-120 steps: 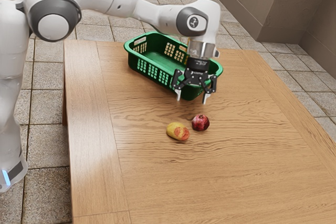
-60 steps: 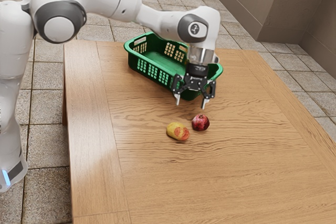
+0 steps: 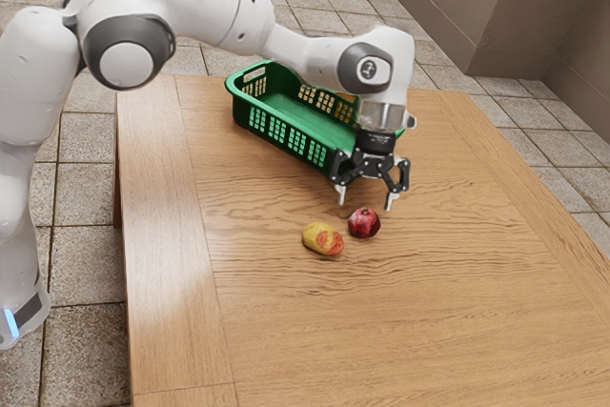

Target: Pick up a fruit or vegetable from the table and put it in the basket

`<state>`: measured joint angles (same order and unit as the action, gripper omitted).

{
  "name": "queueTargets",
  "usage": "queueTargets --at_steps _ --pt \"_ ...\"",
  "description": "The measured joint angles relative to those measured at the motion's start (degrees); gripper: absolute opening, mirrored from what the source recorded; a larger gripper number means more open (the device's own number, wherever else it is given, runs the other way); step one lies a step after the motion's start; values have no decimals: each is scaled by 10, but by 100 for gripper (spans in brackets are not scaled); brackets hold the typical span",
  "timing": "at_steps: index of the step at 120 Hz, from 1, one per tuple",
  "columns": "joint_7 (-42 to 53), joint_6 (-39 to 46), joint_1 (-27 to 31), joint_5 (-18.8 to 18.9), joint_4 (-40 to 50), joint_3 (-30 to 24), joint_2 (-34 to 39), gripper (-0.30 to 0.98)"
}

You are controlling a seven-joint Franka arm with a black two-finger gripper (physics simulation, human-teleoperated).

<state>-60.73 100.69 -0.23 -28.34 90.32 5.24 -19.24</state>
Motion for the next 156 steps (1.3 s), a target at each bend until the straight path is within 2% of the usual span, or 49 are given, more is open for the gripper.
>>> queueTargets --at_steps 156 --pt "19 29 8 -22 -3 -27 -47 69"
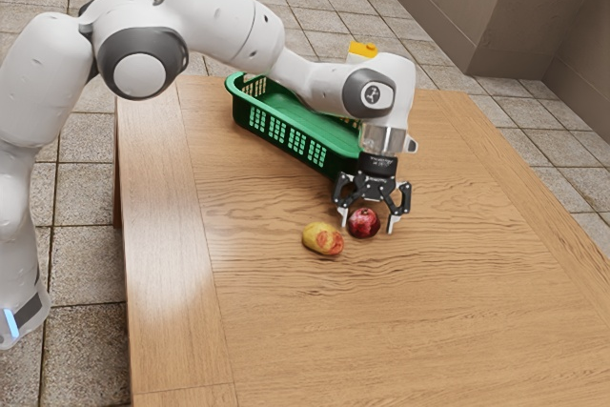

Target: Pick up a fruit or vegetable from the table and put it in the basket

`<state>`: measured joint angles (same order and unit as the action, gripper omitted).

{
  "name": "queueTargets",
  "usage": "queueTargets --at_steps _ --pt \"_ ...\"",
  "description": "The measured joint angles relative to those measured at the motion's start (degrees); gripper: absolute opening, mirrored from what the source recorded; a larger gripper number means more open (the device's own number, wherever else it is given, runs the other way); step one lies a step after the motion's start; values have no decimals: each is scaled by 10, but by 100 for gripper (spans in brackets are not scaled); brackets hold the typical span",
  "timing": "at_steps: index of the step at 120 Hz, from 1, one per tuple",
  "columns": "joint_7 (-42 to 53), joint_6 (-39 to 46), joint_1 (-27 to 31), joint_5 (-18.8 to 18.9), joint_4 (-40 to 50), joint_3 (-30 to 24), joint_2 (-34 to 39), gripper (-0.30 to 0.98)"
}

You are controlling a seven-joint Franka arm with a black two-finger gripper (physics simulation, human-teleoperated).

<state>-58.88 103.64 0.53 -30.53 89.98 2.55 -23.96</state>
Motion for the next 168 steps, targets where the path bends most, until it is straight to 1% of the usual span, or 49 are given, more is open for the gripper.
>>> queueTargets --at_steps 13,31,50,63,76,86,99,104,111,113,117,119,124,139,146,152,162,168 --pt "1 1 0 -1 1 0 1 68" --pt "1 2 7 -7 2 0 2 57" --pt "2 2 8 -12 4 0 2 50" --pt "0 2 5 -12 4 0 2 39" --pt "-6 1 4 -11 3 0 6 34" --pt "-15 1 0 -5 3 0 42 30" --pt "-32 0 -7 21 7 6 123 27" --pt "-38 -1 -10 31 18 26 156 27" --pt "-47 -2 -12 42 60 66 209 28" --pt "-49 -2 -12 45 69 78 219 29" --pt "-52 -3 -4 50 80 96 231 33" --pt "-54 -3 4 52 83 101 234 33" --pt "-58 -4 29 55 88 110 237 31" --pt "-67 -5 115 58 89 116 218 31" --pt "-69 -5 140 58 82 117 204 31" --pt "-71 -5 136 58 67 117 187 31" --pt "-74 -4 89 57 44 114 160 30" --pt "-76 -4 77 56 39 113 154 29"
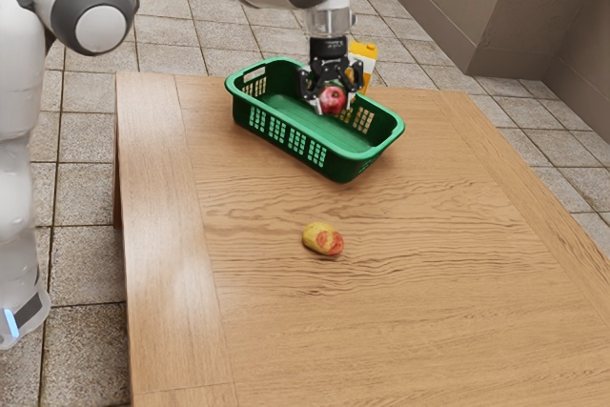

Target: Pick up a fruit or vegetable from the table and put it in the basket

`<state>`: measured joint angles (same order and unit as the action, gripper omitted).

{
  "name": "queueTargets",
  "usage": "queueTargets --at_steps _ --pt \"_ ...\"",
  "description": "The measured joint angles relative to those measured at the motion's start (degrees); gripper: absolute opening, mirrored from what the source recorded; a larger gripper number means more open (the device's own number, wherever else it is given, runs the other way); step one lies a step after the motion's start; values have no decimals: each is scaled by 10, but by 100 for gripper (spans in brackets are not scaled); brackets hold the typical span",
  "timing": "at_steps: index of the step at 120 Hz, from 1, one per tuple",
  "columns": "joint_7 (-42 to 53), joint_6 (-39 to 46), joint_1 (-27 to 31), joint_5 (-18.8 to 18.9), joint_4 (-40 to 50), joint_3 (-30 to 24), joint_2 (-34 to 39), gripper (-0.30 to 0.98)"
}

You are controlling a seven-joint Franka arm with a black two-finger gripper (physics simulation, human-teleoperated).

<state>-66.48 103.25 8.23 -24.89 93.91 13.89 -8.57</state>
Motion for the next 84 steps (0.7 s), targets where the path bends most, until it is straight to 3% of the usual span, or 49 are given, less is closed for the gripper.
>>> queueTargets --at_steps 30,45,68,70,78,84 --pt "-4 1 32 -1 -11 -2 -13 32" --pt "7 2 50 -38 -13 -1 -20 54" --pt "21 4 40 -65 -2 7 2 65" --pt "19 5 38 -62 -10 6 9 65" --pt "-34 -37 0 10 -102 -44 58 67" --pt "-90 -93 -67 38 -156 -77 101 67"
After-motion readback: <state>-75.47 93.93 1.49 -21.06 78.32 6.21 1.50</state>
